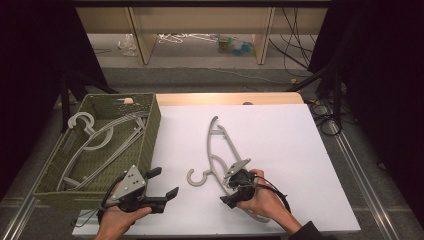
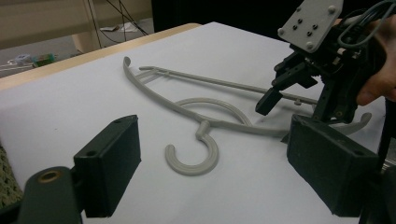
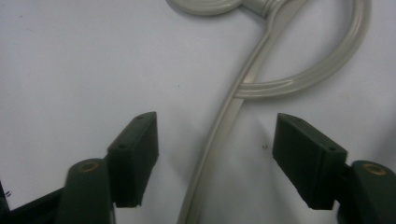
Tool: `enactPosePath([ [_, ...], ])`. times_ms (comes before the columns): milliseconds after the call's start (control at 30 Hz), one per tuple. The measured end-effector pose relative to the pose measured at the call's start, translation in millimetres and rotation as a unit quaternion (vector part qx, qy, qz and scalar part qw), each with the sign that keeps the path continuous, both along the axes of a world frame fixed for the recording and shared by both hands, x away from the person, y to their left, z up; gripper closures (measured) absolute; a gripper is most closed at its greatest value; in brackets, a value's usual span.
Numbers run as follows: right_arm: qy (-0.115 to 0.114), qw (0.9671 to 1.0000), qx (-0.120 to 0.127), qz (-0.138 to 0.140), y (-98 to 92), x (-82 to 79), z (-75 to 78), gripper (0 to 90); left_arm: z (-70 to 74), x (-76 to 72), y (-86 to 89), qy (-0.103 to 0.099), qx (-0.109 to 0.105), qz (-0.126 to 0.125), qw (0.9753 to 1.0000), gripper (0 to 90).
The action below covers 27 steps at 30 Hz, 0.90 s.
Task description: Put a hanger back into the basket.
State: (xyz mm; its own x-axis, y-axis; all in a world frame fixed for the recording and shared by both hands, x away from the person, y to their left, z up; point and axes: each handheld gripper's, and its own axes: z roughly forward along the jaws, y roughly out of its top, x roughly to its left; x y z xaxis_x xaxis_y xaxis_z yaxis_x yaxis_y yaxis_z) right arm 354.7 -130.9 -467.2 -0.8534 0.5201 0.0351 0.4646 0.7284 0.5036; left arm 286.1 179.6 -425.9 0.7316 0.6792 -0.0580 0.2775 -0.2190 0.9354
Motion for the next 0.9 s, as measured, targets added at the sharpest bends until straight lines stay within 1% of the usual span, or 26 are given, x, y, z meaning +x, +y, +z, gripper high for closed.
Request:
enactPosePath([
  [67,0.005,0.9999,-0.009,0.005,3.7,1.8,-1.2,38.8,0.1,-0.1,0.2,0.000,0.000,0.000,1.0000,17.6],
  [100,0.013,0.9998,-0.013,0.007,5.9,2.7,-2.0,41.5,-0.1,-0.2,0.2,0.003,-0.002,0.000,1.0000,17.6],
  [133,0.013,0.9997,-0.021,0.007,8.1,3.7,-3.4,41.7,-0.2,-0.5,0.1,0.005,-0.004,0.002,1.0000,17.6],
  [167,0.018,0.9995,-0.026,0.001,10.1,4.0,-2.4,42.6,-0.2,-0.4,0.1,0.005,-0.005,0.001,1.0000,17.7],
  [200,0.020,0.9993,-0.030,0.002,11.0,4.4,-1.4,43.8,-0.2,-0.3,0.1,0.004,-0.005,0.001,1.0000,17.9],
  [233,0.014,0.9991,-0.039,0.009,12.2,5.8,-1.4,46.0,-0.3,-0.2,0.1,0.005,-0.004,0.001,1.0000,18.2],
  [333,0.018,0.9983,-0.054,0.013,15.1,6.4,-0.1,46.4,-0.4,0.2,0.1,0.002,-0.001,0.000,1.0000,18.2],
  [400,0.020,0.9980,-0.059,0.013,16.4,7.3,0.2,47.2,-0.8,0.4,-0.3,0.001,-0.002,0.000,1.0000,18.4],
  [433,0.020,0.9978,-0.062,0.014,17.0,7.8,0.5,48.4,-0.6,-0.1,0.0,0.006,0.002,0.001,1.0000,18.8],
  [500,0.023,0.9974,-0.067,0.013,17.9,8.2,1.4,51.2,-1.3,0.6,0.0,0.006,-0.001,0.001,1.0000,18.9],
  [567,0.026,0.9972,-0.069,0.011,18.2,10.0,1.9,54.0,-1.2,1.6,0.7,0.003,0.003,0.000,1.0000,18.9],
  [600,0.029,0.9970,-0.071,0.010,18.3,11.3,2.3,56.2,-1.6,1.1,0.2,0.008,-0.001,0.002,1.0000,18.9],
  [633,0.030,0.9969,-0.072,0.009,18.5,12.2,2.6,57.7,-1.5,1.1,0.1,0.008,-0.001,0.002,1.0000,19.0],
  [667,0.030,0.9966,-0.077,0.006,19.0,12.6,2.9,59.1,-1.3,1.5,0.4,0.004,0.002,0.000,1.0000,19.0],
  [733,0.030,0.9960,-0.082,0.013,19.9,13.8,3.6,61.0,-1.2,1.3,0.6,0.003,0.002,-0.001,1.0000,19.1],
  [800,0.033,0.9955,-0.088,0.013,21.3,14.1,4.2,63.0,-1.4,1.1,0.4,0.007,-0.002,0.003,1.0000,19.1],
  [900,0.037,0.9950,-0.091,0.020,22.4,13.9,5.1,69.0,-1.6,1.2,0.9,0.007,0.001,0.002,1.0000,19.4],
])
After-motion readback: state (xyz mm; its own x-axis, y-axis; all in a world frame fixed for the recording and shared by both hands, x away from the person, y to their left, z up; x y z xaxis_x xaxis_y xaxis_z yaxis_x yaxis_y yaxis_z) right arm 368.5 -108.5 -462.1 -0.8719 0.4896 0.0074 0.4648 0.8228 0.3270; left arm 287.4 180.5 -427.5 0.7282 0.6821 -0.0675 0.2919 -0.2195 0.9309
